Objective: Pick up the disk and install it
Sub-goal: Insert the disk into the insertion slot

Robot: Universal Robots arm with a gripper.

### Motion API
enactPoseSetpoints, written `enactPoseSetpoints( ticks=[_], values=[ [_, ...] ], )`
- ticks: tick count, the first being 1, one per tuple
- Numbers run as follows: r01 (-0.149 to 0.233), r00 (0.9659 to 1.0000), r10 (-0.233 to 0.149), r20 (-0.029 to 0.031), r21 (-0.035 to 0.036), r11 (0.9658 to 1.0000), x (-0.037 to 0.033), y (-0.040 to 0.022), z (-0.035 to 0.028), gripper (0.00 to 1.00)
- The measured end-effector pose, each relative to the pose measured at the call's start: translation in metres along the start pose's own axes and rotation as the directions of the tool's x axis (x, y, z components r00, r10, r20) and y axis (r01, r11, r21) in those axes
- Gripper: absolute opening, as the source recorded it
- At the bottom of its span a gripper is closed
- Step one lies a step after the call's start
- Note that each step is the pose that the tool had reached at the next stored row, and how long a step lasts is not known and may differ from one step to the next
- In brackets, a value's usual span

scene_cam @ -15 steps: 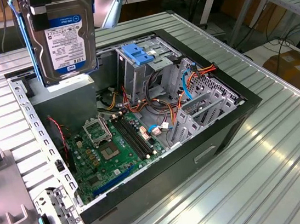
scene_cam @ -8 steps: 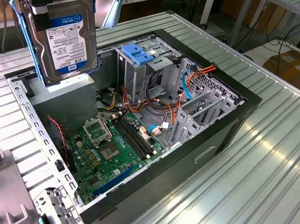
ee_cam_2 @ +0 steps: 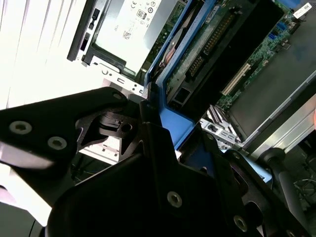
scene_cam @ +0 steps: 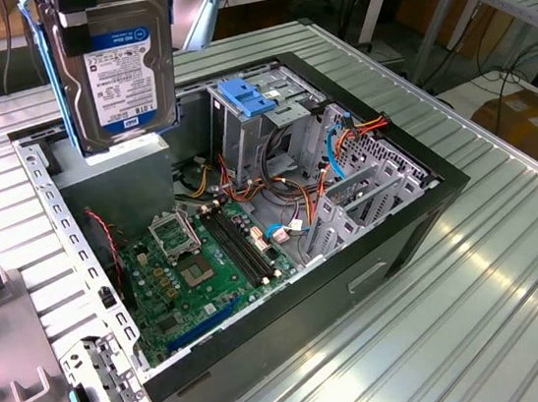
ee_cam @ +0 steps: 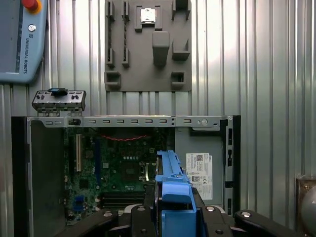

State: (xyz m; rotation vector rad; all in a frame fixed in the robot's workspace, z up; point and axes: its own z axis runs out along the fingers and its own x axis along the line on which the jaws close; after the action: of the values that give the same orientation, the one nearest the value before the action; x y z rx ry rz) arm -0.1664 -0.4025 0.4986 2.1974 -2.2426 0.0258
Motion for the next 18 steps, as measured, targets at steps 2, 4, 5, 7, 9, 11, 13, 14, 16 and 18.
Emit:
enactPoseSetpoints(
  ticks=[2, 4, 5, 7, 9, 11, 13, 14, 16, 18],
  values=[
    [0.0, 1.0, 0.0, -0.0001, -0.0001, 1.0, 0.0007, -0.0002, 0.0, 0.37],
    [0.0, 1.0, 0.0, 0.0, 0.0, 1.0, 0.0014, -0.0005, 0.0, 0.37],
    [0.0, 1.0, 0.0, -0.0001, -0.0001, 1.0, 0.0018, -0.0006, 0.0, 0.37],
    [0.0, 1.0, 0.0, -0.0001, -0.0001, 1.0, 0.0027, -0.001, 0.0, 0.37],
    [0.0, 1.0, 0.0, -0.0001, -0.0001, 1.0, 0.0038, -0.0013, 0.0, 0.37],
    [0.0, 1.0, 0.0, 0.0, 0.0, 1.0, 0.0048, -0.0025, 0.0001, 0.37],
    [0.0, 1.0, 0.0, -0.0001, -0.0001, 1.0, 0.0059, -0.0064, 0.0002, 0.37],
    [0.0, 1.0, 0.0, -0.0001, -0.0001, 1.0, 0.0059, -0.0076, 0.0002, 0.37],
    [0.0, 1.0, 0.0, -0.0001, -0.0001, 1.0, 0.0061, -0.0102, 0.0003, 0.37],
    [0.0, 1.0, 0.0, -0.0001, 0.0, 1.0, 0.0062, -0.0127, 0.0003, 0.37]
  ],
)
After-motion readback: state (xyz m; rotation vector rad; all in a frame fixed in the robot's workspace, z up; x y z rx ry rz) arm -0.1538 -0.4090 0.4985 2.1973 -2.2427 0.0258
